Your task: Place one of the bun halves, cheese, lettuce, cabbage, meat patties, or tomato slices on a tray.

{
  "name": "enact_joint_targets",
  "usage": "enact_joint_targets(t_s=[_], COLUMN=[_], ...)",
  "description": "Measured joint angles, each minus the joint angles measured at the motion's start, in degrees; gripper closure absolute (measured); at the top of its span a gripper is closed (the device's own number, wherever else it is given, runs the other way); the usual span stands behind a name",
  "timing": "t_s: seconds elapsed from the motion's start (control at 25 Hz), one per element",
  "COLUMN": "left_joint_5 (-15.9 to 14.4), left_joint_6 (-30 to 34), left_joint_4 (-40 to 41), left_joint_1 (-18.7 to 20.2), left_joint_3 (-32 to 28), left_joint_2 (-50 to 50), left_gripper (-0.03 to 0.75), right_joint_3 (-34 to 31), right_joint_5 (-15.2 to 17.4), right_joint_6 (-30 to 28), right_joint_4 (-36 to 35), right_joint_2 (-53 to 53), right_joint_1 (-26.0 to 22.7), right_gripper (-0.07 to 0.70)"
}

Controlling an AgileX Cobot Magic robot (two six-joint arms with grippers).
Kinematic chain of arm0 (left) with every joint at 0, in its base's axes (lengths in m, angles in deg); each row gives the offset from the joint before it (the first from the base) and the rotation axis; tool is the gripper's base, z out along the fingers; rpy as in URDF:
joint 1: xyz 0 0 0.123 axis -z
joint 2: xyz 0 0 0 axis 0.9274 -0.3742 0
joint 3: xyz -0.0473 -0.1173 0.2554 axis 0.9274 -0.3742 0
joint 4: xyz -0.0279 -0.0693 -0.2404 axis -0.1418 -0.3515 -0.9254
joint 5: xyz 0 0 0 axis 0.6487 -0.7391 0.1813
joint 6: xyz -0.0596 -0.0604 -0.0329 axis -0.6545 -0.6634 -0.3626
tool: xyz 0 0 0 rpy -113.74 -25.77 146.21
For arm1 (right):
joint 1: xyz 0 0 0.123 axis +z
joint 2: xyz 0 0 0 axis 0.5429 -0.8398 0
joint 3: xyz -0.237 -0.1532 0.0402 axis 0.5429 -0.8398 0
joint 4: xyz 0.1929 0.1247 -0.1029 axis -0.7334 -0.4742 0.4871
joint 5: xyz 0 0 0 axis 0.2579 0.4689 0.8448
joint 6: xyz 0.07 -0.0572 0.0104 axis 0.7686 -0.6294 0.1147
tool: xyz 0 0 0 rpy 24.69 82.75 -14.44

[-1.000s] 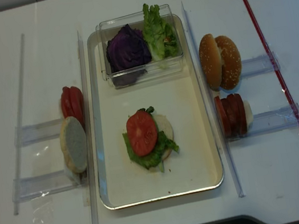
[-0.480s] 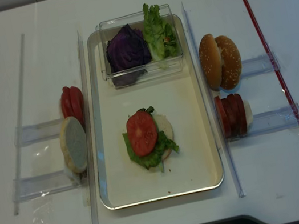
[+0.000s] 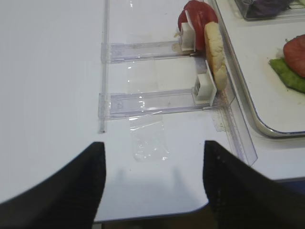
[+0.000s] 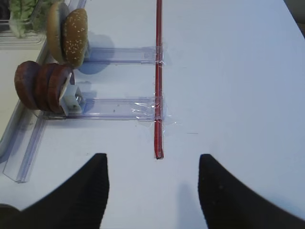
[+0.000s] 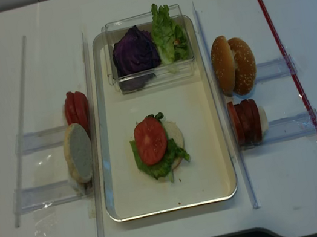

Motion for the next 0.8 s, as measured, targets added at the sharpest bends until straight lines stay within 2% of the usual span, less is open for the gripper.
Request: enact_joint_targets(t_s=[0.8], left_joint_5=[0.0], left_joint_6=[0.0], left_joint_4=[0.0], left_joint_1=[0.0], left_joint_3=[0.0], left_joint_2=[0.0], left_gripper=[0.267], right_joint_3=[0.0], right_joint_5=[-0.1], right_joint_6=[-0.1], right_joint_4=[0.0], right_joint_2=[0.0], right_joint_1=[0.0], right_gripper=[0.176])
